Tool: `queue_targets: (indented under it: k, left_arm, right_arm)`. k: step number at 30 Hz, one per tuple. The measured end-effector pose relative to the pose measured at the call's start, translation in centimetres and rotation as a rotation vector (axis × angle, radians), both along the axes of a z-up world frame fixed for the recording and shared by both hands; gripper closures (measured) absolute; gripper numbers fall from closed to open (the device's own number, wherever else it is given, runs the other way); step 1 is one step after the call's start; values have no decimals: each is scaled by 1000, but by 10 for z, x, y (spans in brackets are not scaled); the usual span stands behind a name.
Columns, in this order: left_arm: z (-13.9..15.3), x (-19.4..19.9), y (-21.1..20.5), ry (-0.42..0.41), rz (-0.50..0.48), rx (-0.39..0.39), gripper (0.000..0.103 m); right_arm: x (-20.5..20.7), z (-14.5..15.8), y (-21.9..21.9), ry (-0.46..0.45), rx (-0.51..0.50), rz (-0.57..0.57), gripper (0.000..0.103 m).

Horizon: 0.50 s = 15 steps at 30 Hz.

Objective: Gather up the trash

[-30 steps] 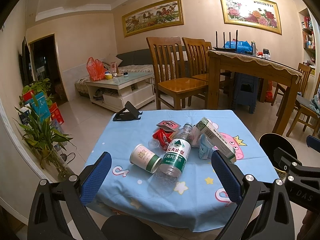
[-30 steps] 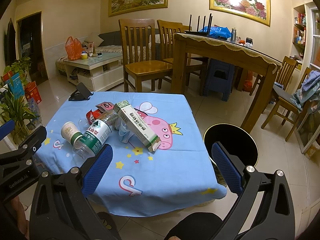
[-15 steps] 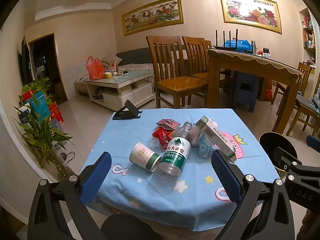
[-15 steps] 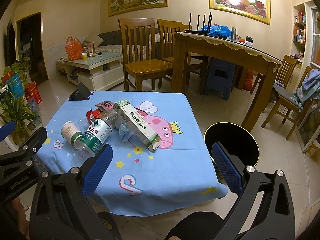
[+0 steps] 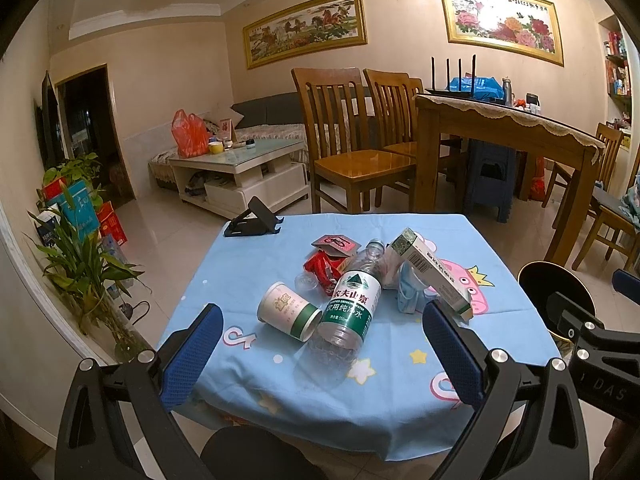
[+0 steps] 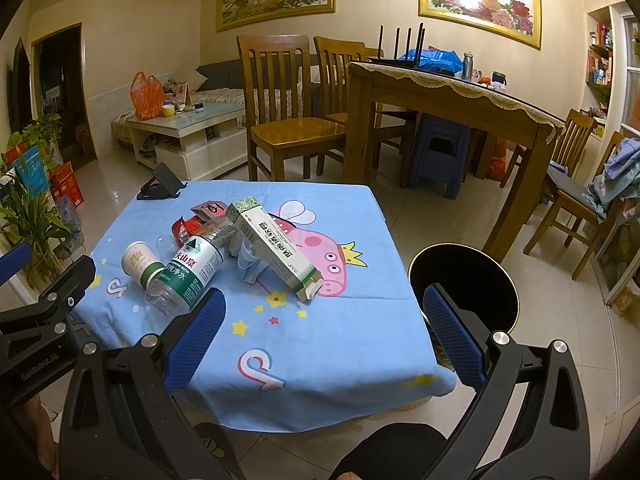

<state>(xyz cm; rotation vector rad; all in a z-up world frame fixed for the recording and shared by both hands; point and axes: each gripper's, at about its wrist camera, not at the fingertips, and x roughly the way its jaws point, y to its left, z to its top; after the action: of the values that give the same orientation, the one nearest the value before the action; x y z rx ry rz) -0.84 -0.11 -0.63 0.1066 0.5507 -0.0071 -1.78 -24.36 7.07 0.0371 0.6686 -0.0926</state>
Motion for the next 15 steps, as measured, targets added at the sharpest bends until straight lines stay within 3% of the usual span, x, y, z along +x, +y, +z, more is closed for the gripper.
queue_targets:
  k: [8, 15]
  left_arm:
    - [-4, -1, -1, 12, -2, 0, 7]
    - [-13, 11, 1, 73, -8, -11, 7]
  right_arm:
    - [-2, -1, 1, 7, 1, 3, 5]
    - [5, -8, -1, 31, 1, 3, 5]
